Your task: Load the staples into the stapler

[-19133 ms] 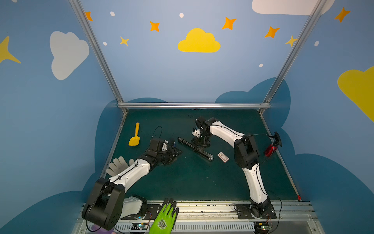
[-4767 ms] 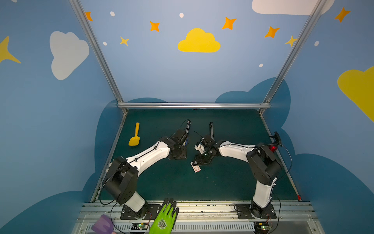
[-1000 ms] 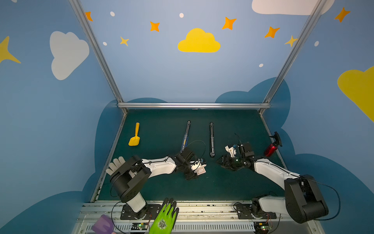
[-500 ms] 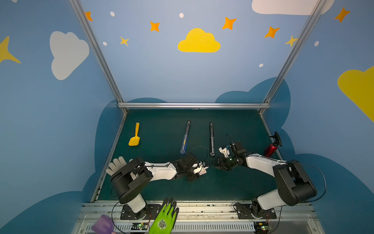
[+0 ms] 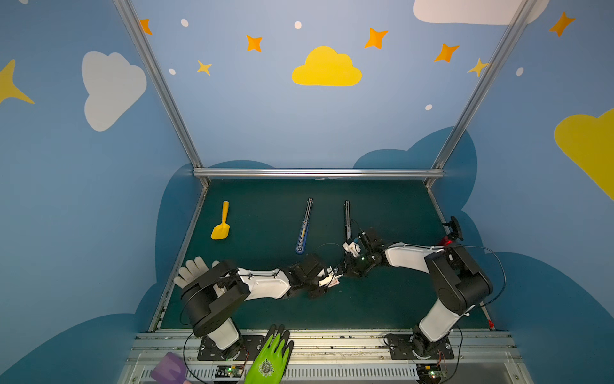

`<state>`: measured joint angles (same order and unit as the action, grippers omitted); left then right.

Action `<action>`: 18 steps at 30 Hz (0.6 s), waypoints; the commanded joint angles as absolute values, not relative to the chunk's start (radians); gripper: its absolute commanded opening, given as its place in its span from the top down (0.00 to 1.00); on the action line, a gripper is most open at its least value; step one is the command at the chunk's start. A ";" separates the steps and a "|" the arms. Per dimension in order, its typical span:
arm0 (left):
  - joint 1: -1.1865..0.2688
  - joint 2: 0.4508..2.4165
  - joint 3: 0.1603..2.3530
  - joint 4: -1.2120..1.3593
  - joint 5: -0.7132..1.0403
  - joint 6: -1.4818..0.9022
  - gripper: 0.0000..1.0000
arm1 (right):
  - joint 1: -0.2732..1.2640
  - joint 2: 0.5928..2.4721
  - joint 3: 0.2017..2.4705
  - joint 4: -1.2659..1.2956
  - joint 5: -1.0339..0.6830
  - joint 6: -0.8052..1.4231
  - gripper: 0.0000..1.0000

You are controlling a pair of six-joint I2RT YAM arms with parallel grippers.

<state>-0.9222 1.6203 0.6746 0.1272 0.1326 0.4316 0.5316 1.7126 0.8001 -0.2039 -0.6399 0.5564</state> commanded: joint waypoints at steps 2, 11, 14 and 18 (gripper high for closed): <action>-0.919 1.597 0.660 0.047 0.095 0.419 0.46 | 0.552 1.747 0.807 -0.291 -0.565 0.532 0.68; -0.920 1.588 0.653 0.032 0.113 0.410 0.50 | 0.584 1.747 0.821 -0.362 -0.532 0.507 0.72; -0.920 1.597 0.661 0.029 0.119 0.407 0.53 | 0.601 1.755 0.829 -0.376 -0.527 0.502 0.72; -0.921 1.596 0.658 0.031 0.123 0.409 0.53 | 0.615 1.776 0.840 -0.391 -0.510 0.502 0.76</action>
<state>-0.9222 1.6005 0.6735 0.0795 0.1230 0.4103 0.5987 1.7271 0.8486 -0.2947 -0.5751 0.5144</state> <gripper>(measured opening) 0.468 0.243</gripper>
